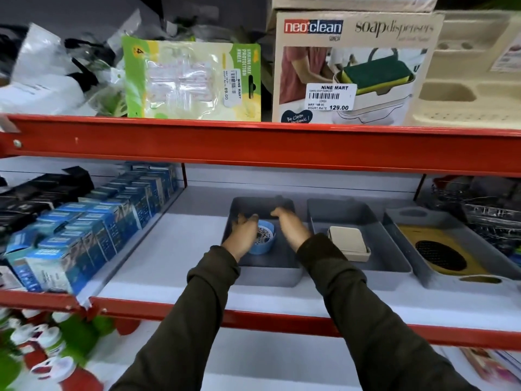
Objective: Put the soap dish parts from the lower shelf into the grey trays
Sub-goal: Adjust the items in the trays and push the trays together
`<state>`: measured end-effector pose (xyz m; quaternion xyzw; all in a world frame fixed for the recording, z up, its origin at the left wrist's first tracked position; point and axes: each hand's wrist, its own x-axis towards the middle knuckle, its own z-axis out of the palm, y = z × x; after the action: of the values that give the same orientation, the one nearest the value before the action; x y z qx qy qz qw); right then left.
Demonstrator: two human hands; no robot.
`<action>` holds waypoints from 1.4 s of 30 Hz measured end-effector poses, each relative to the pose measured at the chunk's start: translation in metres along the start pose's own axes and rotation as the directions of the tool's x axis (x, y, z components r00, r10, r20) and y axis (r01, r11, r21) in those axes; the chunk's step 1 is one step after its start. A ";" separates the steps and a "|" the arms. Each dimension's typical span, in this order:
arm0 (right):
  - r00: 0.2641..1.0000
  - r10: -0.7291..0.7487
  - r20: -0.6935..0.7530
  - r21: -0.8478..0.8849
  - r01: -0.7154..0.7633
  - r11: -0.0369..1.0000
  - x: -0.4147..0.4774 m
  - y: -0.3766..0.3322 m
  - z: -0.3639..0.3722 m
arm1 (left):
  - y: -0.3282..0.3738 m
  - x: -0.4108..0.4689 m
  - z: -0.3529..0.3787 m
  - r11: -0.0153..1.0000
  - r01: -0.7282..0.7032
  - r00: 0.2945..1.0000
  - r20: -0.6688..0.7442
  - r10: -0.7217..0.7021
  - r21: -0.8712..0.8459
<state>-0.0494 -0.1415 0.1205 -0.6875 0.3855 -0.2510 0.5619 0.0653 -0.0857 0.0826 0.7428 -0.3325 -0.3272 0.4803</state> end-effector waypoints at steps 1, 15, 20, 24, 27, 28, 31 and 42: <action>0.998 0.062 -0.003 0.110 -0.062 0.992 0.002 0.000 0.002 | -0.003 0.007 0.002 0.989 0.046 0.999 0.009 -0.046 -0.141; 0.984 0.172 0.050 0.445 -0.176 0.878 -0.001 0.010 -0.006 | -0.013 0.014 -0.003 0.971 0.008 0.999 0.047 0.003 -0.240; 0.995 -0.025 -0.098 0.219 0.046 0.975 -0.007 0.004 -0.055 | 0.031 -0.024 0.017 0.943 -0.284 0.956 -0.032 0.293 0.173; 0.977 -0.170 -0.127 -0.153 0.150 0.977 -0.020 0.012 -0.119 | 0.050 -0.026 0.055 0.836 -0.461 0.885 0.093 0.455 0.299; 0.988 -0.128 -0.086 -0.529 0.064 0.846 -0.027 0.031 -0.157 | 0.057 -0.027 0.097 0.652 -0.497 0.866 0.275 0.418 0.572; 0.992 -0.114 -0.056 -0.616 0.056 0.786 -0.028 0.036 -0.170 | 0.062 -0.030 0.114 0.564 -0.512 0.855 0.318 0.410 0.649; 0.998 -0.038 0.049 -0.748 0.062 0.660 -0.028 0.050 -0.176 | 0.060 -0.028 0.142 0.414 -0.511 0.856 0.403 0.323 0.753; 0.980 -0.010 0.199 -0.790 0.167 0.591 -0.024 0.080 -0.187 | 0.054 -0.028 0.171 0.333 -0.413 0.905 0.341 0.256 0.847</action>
<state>-0.2292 -0.2360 0.0907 -0.9039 0.3719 -0.0174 0.2106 -0.0976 -0.1654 0.0824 0.7709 -0.6347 -0.0422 0.0329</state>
